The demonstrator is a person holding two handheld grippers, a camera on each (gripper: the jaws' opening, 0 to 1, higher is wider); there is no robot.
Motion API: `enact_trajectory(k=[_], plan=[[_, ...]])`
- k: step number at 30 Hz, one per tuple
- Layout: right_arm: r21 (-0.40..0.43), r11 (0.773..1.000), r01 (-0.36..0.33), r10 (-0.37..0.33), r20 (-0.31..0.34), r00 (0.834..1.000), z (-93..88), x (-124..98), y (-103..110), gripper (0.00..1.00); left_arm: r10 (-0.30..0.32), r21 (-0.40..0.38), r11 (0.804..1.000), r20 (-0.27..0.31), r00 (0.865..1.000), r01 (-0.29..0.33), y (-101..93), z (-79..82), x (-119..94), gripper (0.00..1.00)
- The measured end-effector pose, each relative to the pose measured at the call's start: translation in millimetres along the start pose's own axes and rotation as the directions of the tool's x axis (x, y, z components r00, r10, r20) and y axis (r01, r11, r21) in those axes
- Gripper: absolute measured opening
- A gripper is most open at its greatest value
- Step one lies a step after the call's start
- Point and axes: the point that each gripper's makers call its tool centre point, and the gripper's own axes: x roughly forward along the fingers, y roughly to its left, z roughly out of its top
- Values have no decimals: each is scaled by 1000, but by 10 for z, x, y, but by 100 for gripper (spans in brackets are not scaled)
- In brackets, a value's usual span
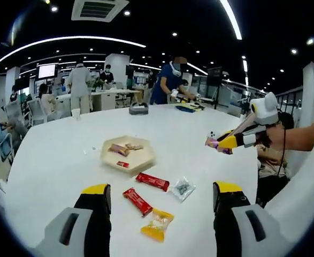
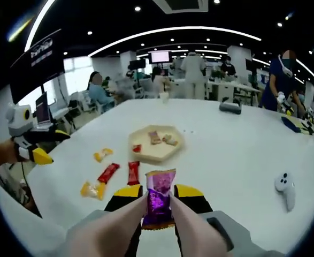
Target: Place the target food into the container with the food tongs after gripping and lifting it, then release it inside without dropping or visibly crushing the food.
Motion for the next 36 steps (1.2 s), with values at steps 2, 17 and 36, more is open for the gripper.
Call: enact_trajectory(k=[2, 17, 36], plan=[[4, 1000, 5, -5, 1, 1000, -22, 12, 15, 22, -7, 11, 1000, -22, 1000, 7, 2, -57, 6, 78], [5, 1000, 12, -12, -7, 1000, 99, 106, 22, 22, -10, 1, 1000, -3, 1000, 10, 67, -10, -43, 78], [-68, 996, -52, 52, 4, 999, 397, 349, -82, 22, 50, -72, 996, 28, 998, -48, 3, 70, -1, 78]])
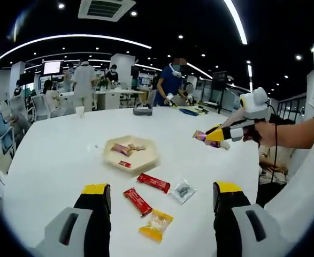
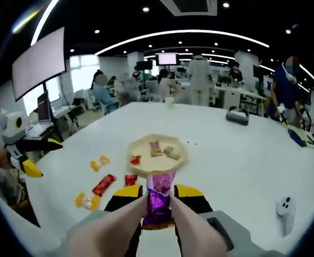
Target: Place the target food into the container with the food tongs after gripping and lifting it, then release it inside without dropping or visibly crushing the food.
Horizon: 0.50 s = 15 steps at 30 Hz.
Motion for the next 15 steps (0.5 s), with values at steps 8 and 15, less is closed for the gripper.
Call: enact_trajectory(k=[8, 15], plan=[[-28, 997, -75, 76, 21, 997, 114, 75, -109, 22, 57, -32, 998, -6, 998, -57, -144, 51, 133, 78], [-51, 988, -147, 149, 18, 989, 207, 238, -120, 22, 135, -41, 990, 37, 990, -134, -165, 228, 92, 78]])
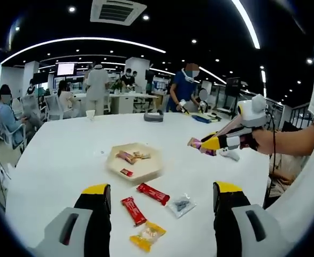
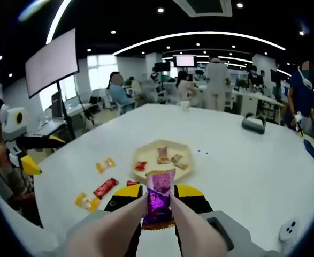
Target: Place the target food into the container with the food tongs after gripping and lifting it, then release it inside without dropping or visibly crushing the food.
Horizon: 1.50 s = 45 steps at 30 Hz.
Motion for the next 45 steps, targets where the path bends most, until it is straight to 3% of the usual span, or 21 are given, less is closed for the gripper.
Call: enact_trajectory(k=[6, 13, 17, 18, 21, 24, 27, 29, 34, 37, 39, 42, 45], plan=[[-27, 999, -33, 34, 33, 999, 163, 79, -24, 22, 21, 3, 1000, -8, 1000, -21, -31, -15, -5, 77], [-31, 998, -62, 63, 24, 998, 229, 154, -12, 22, 48, -26, 999, 2, 999, -47, -23, -69, -33, 77], [-37, 997, -61, 63, 32, 998, 277, 175, -32, 22, 46, -28, 998, -30, 998, -47, -43, -144, -41, 78], [-35, 997, -62, 64, 38, 997, 289, 185, -33, 22, 36, -9, 999, 2, 999, -36, -69, -95, -63, 78], [-11, 998, -60, 60, 11, 998, 241, 198, -11, 22, 65, -12, 998, -13, 998, -66, -12, -129, -78, 80], [-36, 996, -77, 77, -13, 997, 164, 227, 64, 22, 53, -12, 999, 6, 999, -53, -14, -140, -71, 80], [-4, 998, -69, 69, 7, 998, 185, 252, 45, 22, 36, -15, 999, -42, 998, -37, -3, -220, -12, 82], [18, 998, -68, 67, 14, 998, 187, 267, 31, 22, 16, -22, 1000, -36, 999, -17, -47, -155, 33, 85], [34, 998, -59, 59, 18, 998, 155, 274, -25, 22, -11, 62, 998, -47, 999, 14, -123, 1, 192, 90], [14, 999, -52, 52, 15, 999, 173, 316, -66, 22, -16, 69, 997, 11, 1000, 15, -117, 157, 233, 96], [13, 999, -51, 50, 15, 999, 182, 333, -67, 22, -13, 56, 998, -4, 1000, 13, -78, 146, 309, 99], [34, 999, -32, 31, 10, 999, 170, 352, -127, 22, -56, 59, 997, -27, 998, 58, -160, 129, 368, 99], [6, 999, -31, 31, 11, 999, 191, 369, -141, 22, -58, 104, 993, -31, 998, 61, -187, 147, 368, 99]])
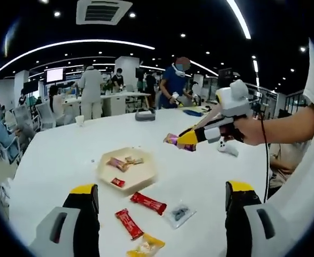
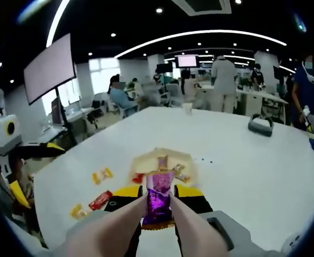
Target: Place the target food into the container with the food tongs after gripping and lifting it, then release it inside without dropping or visibly crushing the food.
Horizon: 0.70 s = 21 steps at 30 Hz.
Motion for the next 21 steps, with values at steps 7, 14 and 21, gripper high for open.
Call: enact_trajectory(k=[7, 14, 21], plan=[[21, 1000, -8, 8, 0, 1000, 105, 60, -36, 22, -20, -6, 1000, -14, 1000, 20, -33, -22, 36, 98], [8, 999, -48, 48, 17, 999, 304, 195, -57, 22, -5, -10, 1000, 14, 1000, 6, -8, 34, 12, 98], [9, 998, -67, 67, 2, 998, 381, 305, -95, 22, 0, 23, 1000, 16, 1000, -1, -20, 42, -22, 98]])
